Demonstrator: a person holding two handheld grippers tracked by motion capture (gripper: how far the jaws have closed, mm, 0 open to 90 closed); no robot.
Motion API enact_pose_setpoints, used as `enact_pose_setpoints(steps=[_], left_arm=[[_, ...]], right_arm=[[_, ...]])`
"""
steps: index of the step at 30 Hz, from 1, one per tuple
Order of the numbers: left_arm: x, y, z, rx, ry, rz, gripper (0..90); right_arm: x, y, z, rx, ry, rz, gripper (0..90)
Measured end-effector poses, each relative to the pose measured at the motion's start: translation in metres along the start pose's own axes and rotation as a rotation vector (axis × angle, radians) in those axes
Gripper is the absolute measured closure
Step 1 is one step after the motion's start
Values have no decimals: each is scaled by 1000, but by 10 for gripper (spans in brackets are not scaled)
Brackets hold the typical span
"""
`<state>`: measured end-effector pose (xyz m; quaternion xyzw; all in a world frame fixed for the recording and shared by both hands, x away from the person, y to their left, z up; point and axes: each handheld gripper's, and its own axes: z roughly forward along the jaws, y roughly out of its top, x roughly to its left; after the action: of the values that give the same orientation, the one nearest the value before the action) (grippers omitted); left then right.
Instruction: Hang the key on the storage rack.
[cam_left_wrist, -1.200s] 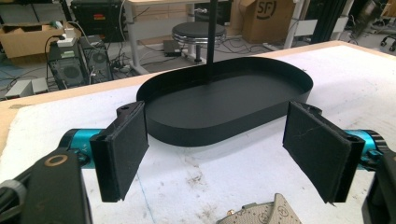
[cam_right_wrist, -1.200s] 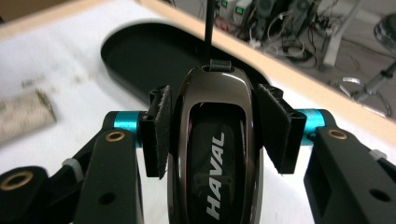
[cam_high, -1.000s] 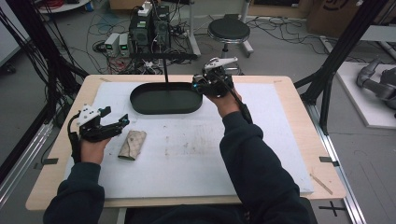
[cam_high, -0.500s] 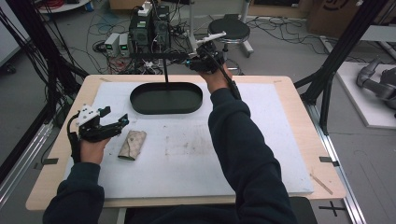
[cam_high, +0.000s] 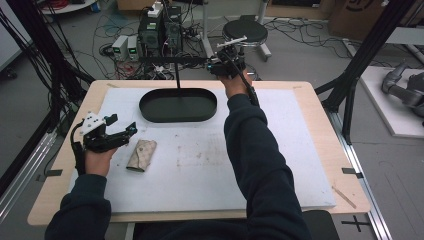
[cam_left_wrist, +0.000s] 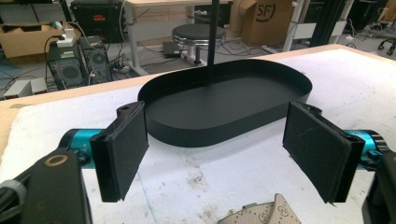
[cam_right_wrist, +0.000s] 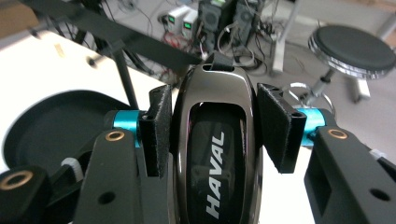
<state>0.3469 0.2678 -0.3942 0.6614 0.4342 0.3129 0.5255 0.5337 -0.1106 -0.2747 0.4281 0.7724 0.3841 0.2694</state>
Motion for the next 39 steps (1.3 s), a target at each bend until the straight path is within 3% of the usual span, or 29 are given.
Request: enact_pose_setpoints(steps=[8, 14, 20, 33, 39], left_arm=[[0, 0, 0, 1, 1, 3, 220], [0, -1, 0, 3, 0, 5, 220], [1, -1, 0, 2, 0, -2, 220], [0, -2, 0, 2, 1, 1, 220], [1, -2, -1, 2, 2, 0, 220]], right_arm=[[-3, -29, 21, 68, 16, -2, 495], [2, -41, 42, 94, 48, 24, 495], [9, -47, 56, 101, 82, 3, 492], [2, -50, 45, 19, 80, 5, 489], [-9, -54, 29, -5, 55, -38, 458]])
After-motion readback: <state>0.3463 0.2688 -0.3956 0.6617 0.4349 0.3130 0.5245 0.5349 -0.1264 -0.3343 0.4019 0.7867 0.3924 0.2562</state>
